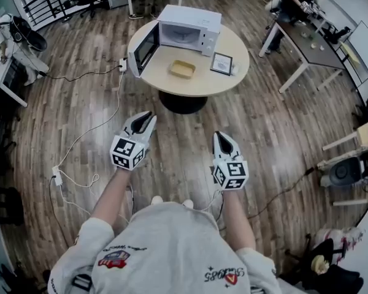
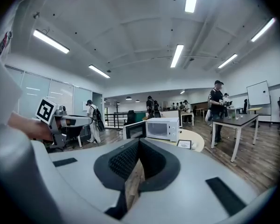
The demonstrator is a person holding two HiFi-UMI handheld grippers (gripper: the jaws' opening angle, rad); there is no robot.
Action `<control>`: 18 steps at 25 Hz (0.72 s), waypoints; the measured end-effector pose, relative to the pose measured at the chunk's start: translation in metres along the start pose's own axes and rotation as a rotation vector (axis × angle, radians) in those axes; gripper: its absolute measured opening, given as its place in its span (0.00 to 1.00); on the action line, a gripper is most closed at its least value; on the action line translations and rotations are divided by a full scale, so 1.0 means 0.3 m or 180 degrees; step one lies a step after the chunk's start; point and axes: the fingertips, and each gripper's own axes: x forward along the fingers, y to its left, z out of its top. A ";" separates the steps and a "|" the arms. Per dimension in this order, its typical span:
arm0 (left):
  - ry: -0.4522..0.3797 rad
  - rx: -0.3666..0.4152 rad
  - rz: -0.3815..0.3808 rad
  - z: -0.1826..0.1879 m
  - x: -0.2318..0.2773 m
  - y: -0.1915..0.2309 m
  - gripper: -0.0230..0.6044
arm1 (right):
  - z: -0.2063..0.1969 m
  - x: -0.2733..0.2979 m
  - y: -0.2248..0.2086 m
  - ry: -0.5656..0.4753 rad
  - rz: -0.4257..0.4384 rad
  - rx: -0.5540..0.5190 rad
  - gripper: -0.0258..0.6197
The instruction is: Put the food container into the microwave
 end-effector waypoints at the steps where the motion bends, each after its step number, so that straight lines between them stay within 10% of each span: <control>1: -0.0011 -0.0009 -0.0007 0.004 0.003 -0.002 0.16 | -0.011 -0.006 -0.009 0.0022 -0.0011 0.0025 0.03; 8: -0.0189 -0.0154 0.0109 0.036 0.011 0.027 0.56 | -0.027 -0.041 -0.059 0.0045 -0.0108 0.0105 0.03; 18: -0.0127 -0.0153 0.0026 0.040 0.065 -0.070 0.56 | -0.025 -0.078 -0.116 -0.0013 -0.0047 0.0113 0.03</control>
